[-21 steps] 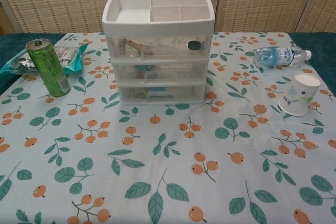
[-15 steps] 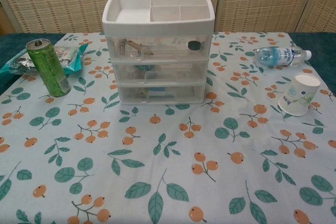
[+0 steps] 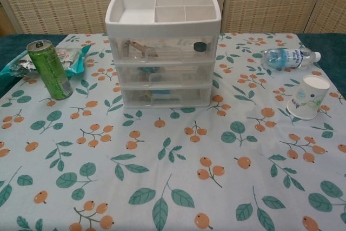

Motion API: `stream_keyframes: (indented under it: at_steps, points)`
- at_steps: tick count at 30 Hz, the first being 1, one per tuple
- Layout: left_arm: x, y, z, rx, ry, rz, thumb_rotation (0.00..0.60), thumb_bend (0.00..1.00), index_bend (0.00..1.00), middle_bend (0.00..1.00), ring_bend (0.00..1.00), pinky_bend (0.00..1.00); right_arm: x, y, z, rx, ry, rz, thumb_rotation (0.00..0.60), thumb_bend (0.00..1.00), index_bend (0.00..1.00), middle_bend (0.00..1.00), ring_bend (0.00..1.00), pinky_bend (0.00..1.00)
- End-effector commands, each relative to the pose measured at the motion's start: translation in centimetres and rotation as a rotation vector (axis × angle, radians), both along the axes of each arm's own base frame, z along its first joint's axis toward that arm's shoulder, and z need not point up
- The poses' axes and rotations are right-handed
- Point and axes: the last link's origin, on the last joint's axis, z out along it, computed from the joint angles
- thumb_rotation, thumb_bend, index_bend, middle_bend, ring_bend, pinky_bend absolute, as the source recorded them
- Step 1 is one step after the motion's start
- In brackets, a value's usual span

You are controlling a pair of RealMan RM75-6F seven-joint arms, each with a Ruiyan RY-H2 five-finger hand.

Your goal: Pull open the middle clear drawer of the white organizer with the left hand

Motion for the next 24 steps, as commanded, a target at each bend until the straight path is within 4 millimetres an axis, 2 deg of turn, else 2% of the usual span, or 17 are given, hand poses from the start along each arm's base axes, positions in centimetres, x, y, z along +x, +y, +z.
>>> stream_keyframes:
  at_steps: [1,4,7,9,11,15,24]
  points:
    - [1.4,0.9,-0.3,-0.035,-0.088,-0.048,0.6,0.23,0.19,0.45,0.56,0.77,0.3,-0.4,0.5,-0.017,0.009,0.008,0.6,0.3,0.0,0.1,0.04,0.09]
    - [2.7,1.7,-0.9,-0.09,-0.18,-0.096,0.6,0.23,0.21,0.58,0.67,0.87,0.7,-0.8,0.9,-0.033,0.017,0.016,0.6,0.3,0.0,0.1,0.04,0.09]
    - [3.8,2.6,-1.8,-0.172,-0.255,-0.124,0.6,0.24,0.23,0.77,0.82,0.99,1.0,-1.1,1.3,-0.044,0.016,0.02,0.6,0.3,0.0,0.1,0.04,0.09]
    - [4.6,3.2,-2.5,-0.217,-0.304,-0.141,0.6,0.29,0.23,0.85,0.9,1.0,1.2,-1.4,1.5,-0.047,0.015,0.02,0.6,0.3,0.0,0.1,0.04,0.09]
    - [5.4,3.9,-3.3,-0.269,-0.345,-0.16,0.6,0.36,0.24,0.88,0.93,1.0,1.3,-1.7,1.5,-0.045,0.018,0.019,0.6,0.3,0.0,0.1,0.04,0.09]
    - [7.2,5.0,-5.5,-0.368,-0.379,-0.211,0.6,0.42,0.24,0.89,0.94,1.0,1.7,-2.2,1.5,-0.036,0.026,0.019,0.6,0.3,0.0,0.1,0.04,0.09]
    - [11.6,6.4,-11.1,-0.606,-0.487,-0.277,0.6,0.46,0.21,0.89,0.95,1.0,1.9,-2.7,1.1,-0.023,0.019,0.008,0.6,0.3,0.0,0.1,0.04,0.09]
